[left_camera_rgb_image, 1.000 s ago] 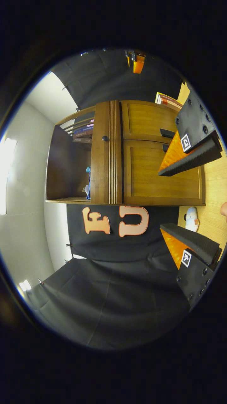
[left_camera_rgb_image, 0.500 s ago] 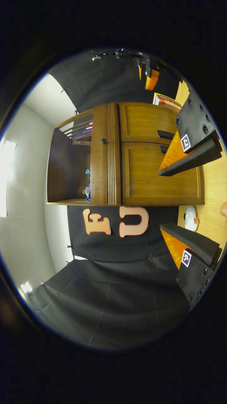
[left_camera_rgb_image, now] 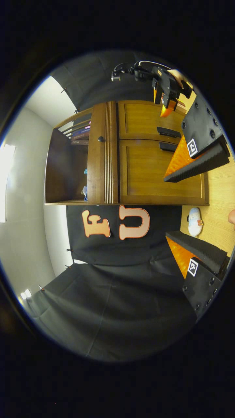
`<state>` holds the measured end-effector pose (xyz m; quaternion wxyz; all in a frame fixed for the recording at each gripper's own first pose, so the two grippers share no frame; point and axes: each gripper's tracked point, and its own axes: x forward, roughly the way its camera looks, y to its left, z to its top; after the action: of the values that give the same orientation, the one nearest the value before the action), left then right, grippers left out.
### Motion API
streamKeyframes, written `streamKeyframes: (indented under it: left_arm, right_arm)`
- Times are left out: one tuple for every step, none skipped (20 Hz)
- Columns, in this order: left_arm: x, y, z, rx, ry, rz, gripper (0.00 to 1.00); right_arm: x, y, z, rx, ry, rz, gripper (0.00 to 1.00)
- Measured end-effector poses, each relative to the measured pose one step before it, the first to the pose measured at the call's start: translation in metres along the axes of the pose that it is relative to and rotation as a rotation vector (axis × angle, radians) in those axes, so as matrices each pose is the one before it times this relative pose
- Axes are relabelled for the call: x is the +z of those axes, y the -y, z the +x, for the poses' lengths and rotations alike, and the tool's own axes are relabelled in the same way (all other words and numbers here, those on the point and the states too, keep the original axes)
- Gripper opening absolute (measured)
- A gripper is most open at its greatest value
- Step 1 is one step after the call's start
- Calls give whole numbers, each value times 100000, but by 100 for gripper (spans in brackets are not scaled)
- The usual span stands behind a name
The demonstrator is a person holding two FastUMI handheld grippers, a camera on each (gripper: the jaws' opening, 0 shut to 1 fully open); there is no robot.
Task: Open the right door of the double-door shoe cabinet with the right hand, and open the left door with the left hand.
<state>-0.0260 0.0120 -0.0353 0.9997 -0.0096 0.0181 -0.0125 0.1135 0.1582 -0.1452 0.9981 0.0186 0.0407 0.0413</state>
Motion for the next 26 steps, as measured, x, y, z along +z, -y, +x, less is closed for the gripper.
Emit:
streamKeyframes:
  left_arm:
    - [-229, -582, 64, 757, -170, -360, 96]
    - [-174, -651, 133, 1139, -126, -113, 96]
    - [-92, -760, -2, 1535, 71, 447, 96]
    - [15, -815, 167, 1972, 196, 1218, 99]
    - [-22, -728, 40, 1927, 533, 1132, 99]
    - [-14, -519, 102, 1324, 547, 810, 99]
    - [-15, -420, -47, 900, 230, 355, 99]
    - [-79, -269, 127, 430, -169, -121, 96]
    - [-256, -136, -52, 105, -236, -73, 96]
    - [-17, -61, -55, 237, -278, -45, 96]
    - [-105, -77, 114, 130, -205, -65, 96]
    - [-23, 5, 76, -142, -267, -51, 98]
    - [-251, -93, 27, -296, -282, -119, 99]
    - [-115, -62, 56, -158, -82, 10, 99]
    - [-115, -140, 36, 94, 110, 212, 96]
    - [-27, -43, 24, 182, 96, 258, 98]
    - [-18, -21, -19, 112, 24, 116, 99]
    - [-131, 36, -9, 59, -171, 96, 99]
    - [-188, -53, 71, -131, -148, 53, 99]
    - [132, 77, -28, -253, -65, 70, 99]
    - [-152, 67, 236, -154, -150, 89, 99]
    - [197, -175, -100, -66, -213, -26, 99]
    - [-130, 100, -153, -185, -165, -173, 96]
    - [80, 86, -81, -282, -22, -354, 99]
    - [-66, 27, -107, -386, -209, -186, 99]
    - [41, 13, -36, -171, -67, -6, 98]
  right_arm:
    - [-431, -576, 833, 203, -436, 199, 94]
    - [-551, -428, 978, 221, -372, 23, 94]
    - [-517, -492, 872, 14, -407, -103, 94]
    - [-455, -285, 851, 113, -655, 94, 99]
    - [-737, -148, 602, -145, -684, 532, 99]
    - [-586, -229, 798, -112, -1171, 812, 93]
    - [-669, -205, 925, -162, -997, 664, 99]
    - [-420, -204, 683, -75, -652, 386, 96]
    - [-97, -367, 471, -5, -107, 217, 87]
    - [-60, -326, 468, 32, -218, 120, 82]
    - [-222, -66, 228, 247, -564, 215, 79]
    - [-277, -196, 207, 344, -529, 387, 79]
    - [-264, -245, 328, 437, -445, 307, 71]
    - [-154, -86, 355, -133, -241, 104, 65]
    - [-11, -37, 219, -197, -119, 52, 56]
    - [-7, -176, 241, 503, -169, 728, 48]
    - [-185, -202, 197, 229, -306, 617, 50]
    - [-137, -119, 77, 646, -522, 499, 39]
    - [25, 79, 3, -654, 76, 310, 41]
    - [-30, 10, 94, -148, -250, 285, 41]
    - [-30, -22, -63, 178, -66, 74, 30]
    - [-36, 8, -45, 246, -222, 159, 35]
    - [-22, 14, -141, 198, -39, 254, 29]
    - [-49, 37, -192, 210, 56, -28, 33]
    - [-15, 18, -336, 247, 472, -288, 32]
    - [-11, 38, -405, 381, 292, -80, 36]
